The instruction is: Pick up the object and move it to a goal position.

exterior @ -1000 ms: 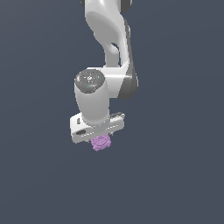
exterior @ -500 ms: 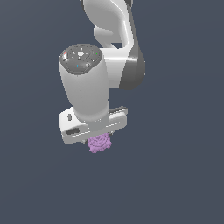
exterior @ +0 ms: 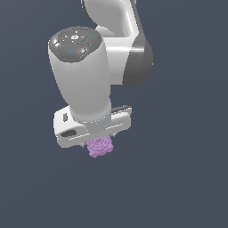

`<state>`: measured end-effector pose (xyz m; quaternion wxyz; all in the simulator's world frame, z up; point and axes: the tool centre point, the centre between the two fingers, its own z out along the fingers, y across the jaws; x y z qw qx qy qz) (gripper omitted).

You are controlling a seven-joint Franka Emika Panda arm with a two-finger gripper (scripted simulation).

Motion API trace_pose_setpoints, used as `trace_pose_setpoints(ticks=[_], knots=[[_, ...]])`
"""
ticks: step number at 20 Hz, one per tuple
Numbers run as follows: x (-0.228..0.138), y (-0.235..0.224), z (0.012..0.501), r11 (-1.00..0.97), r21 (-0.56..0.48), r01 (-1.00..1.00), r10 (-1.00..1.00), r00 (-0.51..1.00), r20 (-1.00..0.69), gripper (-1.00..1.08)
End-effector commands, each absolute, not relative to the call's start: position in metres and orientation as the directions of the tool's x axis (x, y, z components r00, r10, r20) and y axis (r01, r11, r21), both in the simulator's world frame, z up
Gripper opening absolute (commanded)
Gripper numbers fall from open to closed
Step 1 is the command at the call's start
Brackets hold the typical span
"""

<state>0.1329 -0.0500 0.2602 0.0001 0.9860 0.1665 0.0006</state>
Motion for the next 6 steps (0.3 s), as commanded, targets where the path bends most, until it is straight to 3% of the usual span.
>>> trace_pose_setpoints(ticks=[1, 6], knots=[[0.1348, -0.05, 0.2634, -0.945, 0.0, 0.328, 0.328, 0.945, 0.0, -1.0], [0.1362, -0.05, 0.2651, -0.945, 0.0, 0.328, 0.328, 0.945, 0.0, -1.0]])
